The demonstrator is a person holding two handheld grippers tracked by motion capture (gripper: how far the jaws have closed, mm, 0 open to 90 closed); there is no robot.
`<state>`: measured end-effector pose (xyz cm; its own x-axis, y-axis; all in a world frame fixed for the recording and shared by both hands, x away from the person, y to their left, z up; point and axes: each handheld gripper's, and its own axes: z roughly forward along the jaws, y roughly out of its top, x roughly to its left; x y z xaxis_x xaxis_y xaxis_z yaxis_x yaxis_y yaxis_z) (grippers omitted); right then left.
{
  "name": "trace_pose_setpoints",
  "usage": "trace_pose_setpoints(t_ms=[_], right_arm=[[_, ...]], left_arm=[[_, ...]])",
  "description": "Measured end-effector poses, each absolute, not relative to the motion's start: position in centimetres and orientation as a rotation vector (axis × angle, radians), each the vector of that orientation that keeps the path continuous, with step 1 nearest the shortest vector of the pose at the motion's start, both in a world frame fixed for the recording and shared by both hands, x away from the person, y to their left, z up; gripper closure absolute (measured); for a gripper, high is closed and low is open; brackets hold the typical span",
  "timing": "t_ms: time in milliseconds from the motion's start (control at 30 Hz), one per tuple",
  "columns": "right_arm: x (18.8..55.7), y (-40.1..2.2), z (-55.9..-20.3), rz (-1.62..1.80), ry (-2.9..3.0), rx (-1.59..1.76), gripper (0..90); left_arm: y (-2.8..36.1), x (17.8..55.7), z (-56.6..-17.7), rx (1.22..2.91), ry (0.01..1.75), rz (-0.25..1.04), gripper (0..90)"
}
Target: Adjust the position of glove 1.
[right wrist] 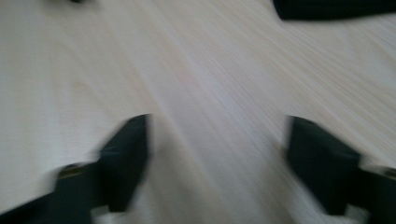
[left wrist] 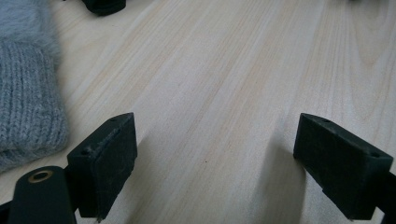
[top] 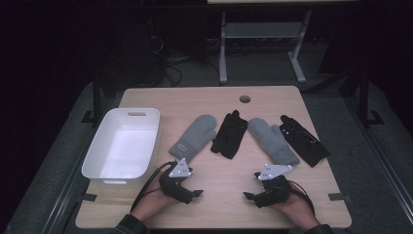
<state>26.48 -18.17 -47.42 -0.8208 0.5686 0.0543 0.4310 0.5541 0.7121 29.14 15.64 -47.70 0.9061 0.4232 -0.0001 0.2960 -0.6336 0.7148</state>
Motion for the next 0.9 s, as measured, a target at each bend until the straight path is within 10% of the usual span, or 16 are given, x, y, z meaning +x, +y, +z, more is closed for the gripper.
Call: trace_pose_setpoints(t_ms=[433,900], right_arm=[[29.0,-20.7,-44.3,1.143,2.539,0.951,89.6],[31.4,-23.8,-42.5,1.142,2.427,1.009,90.0]], left_arm=[[15.6,29.2,-47.8,2.291,0.509,0.213,12.5],[15.6,29.2,-47.8,2.289,0.51,0.212,12.5]])
